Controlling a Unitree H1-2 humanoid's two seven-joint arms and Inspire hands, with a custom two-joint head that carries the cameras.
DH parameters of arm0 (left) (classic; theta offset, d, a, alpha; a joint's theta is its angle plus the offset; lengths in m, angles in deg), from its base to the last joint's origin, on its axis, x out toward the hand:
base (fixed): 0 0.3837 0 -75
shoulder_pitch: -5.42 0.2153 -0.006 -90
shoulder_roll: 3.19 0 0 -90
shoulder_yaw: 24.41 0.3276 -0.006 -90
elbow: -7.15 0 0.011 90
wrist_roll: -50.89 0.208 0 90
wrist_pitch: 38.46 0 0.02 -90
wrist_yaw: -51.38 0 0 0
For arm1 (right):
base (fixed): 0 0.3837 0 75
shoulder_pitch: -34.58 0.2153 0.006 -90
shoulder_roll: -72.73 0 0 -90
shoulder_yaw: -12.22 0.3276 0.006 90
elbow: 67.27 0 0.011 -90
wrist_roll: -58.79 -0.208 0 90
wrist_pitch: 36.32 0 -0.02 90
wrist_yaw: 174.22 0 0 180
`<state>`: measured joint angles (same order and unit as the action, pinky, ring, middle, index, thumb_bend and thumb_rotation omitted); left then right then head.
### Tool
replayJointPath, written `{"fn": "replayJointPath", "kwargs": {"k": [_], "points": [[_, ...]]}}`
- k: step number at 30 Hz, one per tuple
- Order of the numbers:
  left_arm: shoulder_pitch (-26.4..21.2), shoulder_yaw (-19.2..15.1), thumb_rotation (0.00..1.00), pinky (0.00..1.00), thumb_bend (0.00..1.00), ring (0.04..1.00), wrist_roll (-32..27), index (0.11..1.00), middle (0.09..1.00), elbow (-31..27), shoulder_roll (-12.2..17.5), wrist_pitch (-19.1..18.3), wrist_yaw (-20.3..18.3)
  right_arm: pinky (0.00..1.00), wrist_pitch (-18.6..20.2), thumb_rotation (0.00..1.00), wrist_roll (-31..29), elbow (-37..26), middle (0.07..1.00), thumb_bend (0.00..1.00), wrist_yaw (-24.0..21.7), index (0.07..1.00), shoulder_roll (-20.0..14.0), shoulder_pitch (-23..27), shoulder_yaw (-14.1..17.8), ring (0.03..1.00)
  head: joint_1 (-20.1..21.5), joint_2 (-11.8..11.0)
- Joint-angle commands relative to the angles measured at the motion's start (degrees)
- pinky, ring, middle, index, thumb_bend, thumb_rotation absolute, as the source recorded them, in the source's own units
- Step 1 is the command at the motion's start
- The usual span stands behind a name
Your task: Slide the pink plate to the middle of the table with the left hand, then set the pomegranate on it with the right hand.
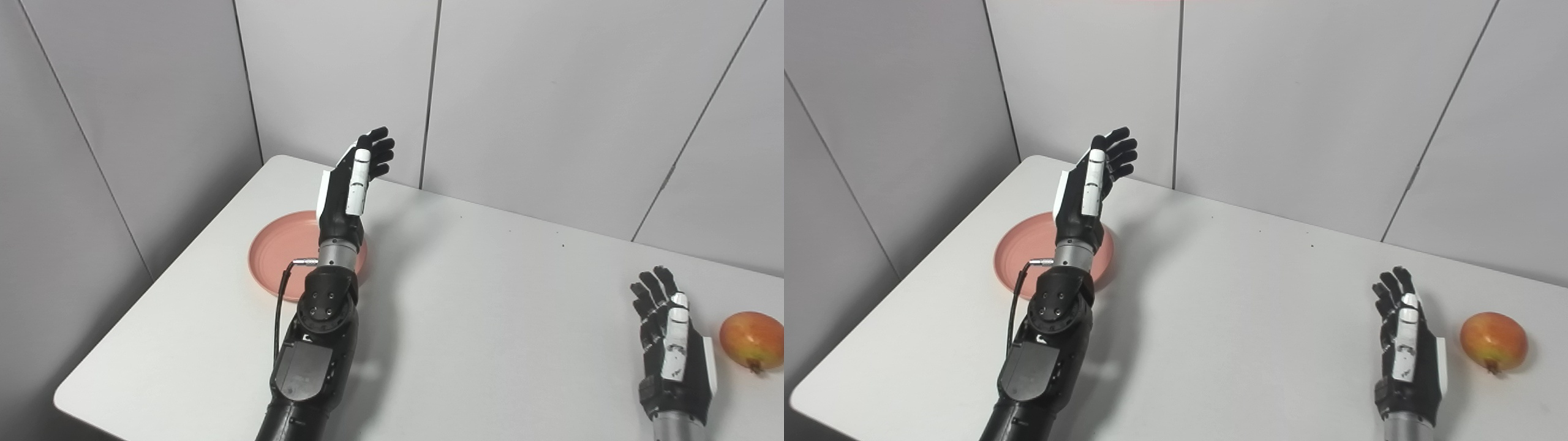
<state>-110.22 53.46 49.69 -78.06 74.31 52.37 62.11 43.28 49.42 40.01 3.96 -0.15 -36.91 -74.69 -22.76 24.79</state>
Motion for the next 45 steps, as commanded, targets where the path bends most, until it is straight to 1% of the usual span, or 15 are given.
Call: {"fn": "replayJointPath", "kwargs": {"k": [1, 5, 8, 11, 14, 19, 20, 23, 27, 33, 37, 41, 43, 45], "points": [[-2.8, -0.3, 1.0, 0.72, 0.71, 0.77, -0.8, 0.734, 0.763, -2.0, 1.3, 1.1, -0.2, 0.95, -2.7, 0.94, -0.4, 2.3, 0.886, 0.57, -0.9, 0.894, -0.3, -1.9, 0.5, 0.89, 0.0, 0.0], [-2.8, -1.1, 1.0, 0.72, 0.74, 0.766, -0.9, 0.724, 0.774, -2.2, 2.6, -0.1, -0.3, 0.97, -3.1, 0.93, -0.5, 3.0, 0.893, 0.58, -1.3, 0.898, -0.6, -1.7, 0.4, 0.896, -0.2, -0.1], [-2.7, -1.9, 1.0, 0.72, 0.76, 0.759, -0.8, 0.72, 0.773, -2.8, 3.3, -1.2, 0.3, 0.97, -3.3, 0.94, -0.7, 3.1, 0.898, 0.58, -1.6, 0.904, -0.7, -1.8, 0.4, 0.901, -0.2, -0.2], [-2.6, -2.8, 1.0, 0.71, 0.74, 0.748, -0.1, 0.715, 0.765, -3.3, 4.0, -1.2, 1.2, 0.97, -3.3, 0.94, -0.7, 2.9, 0.898, 0.57, -1.4, 0.906, -0.5, -1.8, 0.3, 0.9, -0.3, -0.3], [-2.6, -3.5, 1.0, 0.74, 0.76, 0.757, 0.4, 0.721, 0.773, -3.3, 4.4, -1.3, 1.9, 0.97, -3.1, 0.95, -0.7, 2.8, 0.905, 0.55, -1.4, 0.911, -0.6, -1.9, 0.2, 0.904, -0.3, -0.3], [-1.9, -4.8, 1.0, 0.73, 0.79, 0.76, 0.4, 0.728, 0.767, -3.1, 6.7, -0.7, 1.6, 0.97, -2.9, 0.95, -0.5, 2.7, 0.899, 0.55, -1.2, 0.904, -0.5, -1.8, 0.2, 0.902, -0.3, -0.3], [-1.8, -4.9, 1.0, 0.73, 0.8, 0.745, 0.4, 0.724, 0.752, -3.0, 7.1, -0.7, 1.5, 0.97, -2.8, 0.95, -0.4, 2.6, 0.899, 0.56, -1.1, 0.905, -0.5, -1.9, 0.2, 0.903, -0.3, -0.3], [-1.4, -5.2, 1.0, 0.73, 0.82, 0.729, 0.3, 0.72, 0.736, -2.3, 8.9, -0.8, 1.1, 0.96, -3.1, 0.95, -0.5, 2.7, 0.9, 0.56, -1.3, 0.906, -0.5, -1.8, 0.2, 0.903, -0.4, -0.3], [-1.0, -5.6, 1.0, 0.75, 0.85, 0.755, 0.2, 0.726, 0.744, -1.6, 10.6, -1.6, 1.2, 0.97, -3.0, 0.95, -0.9, 2.8, 0.901, 0.56, -1.4, 0.907, -0.5, -1.8, 0.3, 0.905, -0.3, -0.3], [-0.3, -6.5, 1.0, 0.75, 0.85, 0.759, 0.3, 0.731, 0.745, -0.4, 12.6, -1.6, 1.6, 0.97, -3.2, 0.94, -0.7, 3.2, 0.898, 0.57, -1.2, 0.903, -0.5, -1.5, 0.3, 0.903, -0.4, -0.3], [0.4, -7.2, 1.0, 0.74, 0.85, 0.755, 0.1, 0.728, 0.742, 1.8, 14.4, -0.7, 1.0, 0.97, -3.3, 0.94, -0.8, 3.4, 0.902, 0.56, -1.7, 0.909, -0.7, -1.4, 0.2, 0.907, -0.5, -0.3], [0.8, -7.3, 1.0, 0.77, 0.87, 0.758, -0.4, 0.726, 0.748, 3.5, 15.0, -0.4, 0.8, 0.96, -3.2, 0.93, -0.7, 3.6, 0.899, 0.57, -1.4, 0.907, -0.5, -1.2, 0.2, 0.906, -0.4, -0.5], [0.7, -7.5, 1.0, 0.75, 0.84, 0.758, -0.6, 0.729, 0.75, 4.4, 15.1, -0.5, 0.8, 0.97, -3.3, 0.93, -0.8, 3.7, 0.898, 0.57, -1.4, 0.905, -0.5, -1.1, 0.3, 0.903, -0.4, -0.5], [0.7, -7.5, 1.0, 0.75, 0.84, 0.761, -0.8, 0.731, 0.752, 5.2, 15.3, -0.4, 0.6, 0.97, -3.3, 0.93, -0.7, 3.7, 0.899, 0.57, -1.4, 0.907, -0.5, -1.1, 0.2, 0.904, -0.4, -0.5]]}}
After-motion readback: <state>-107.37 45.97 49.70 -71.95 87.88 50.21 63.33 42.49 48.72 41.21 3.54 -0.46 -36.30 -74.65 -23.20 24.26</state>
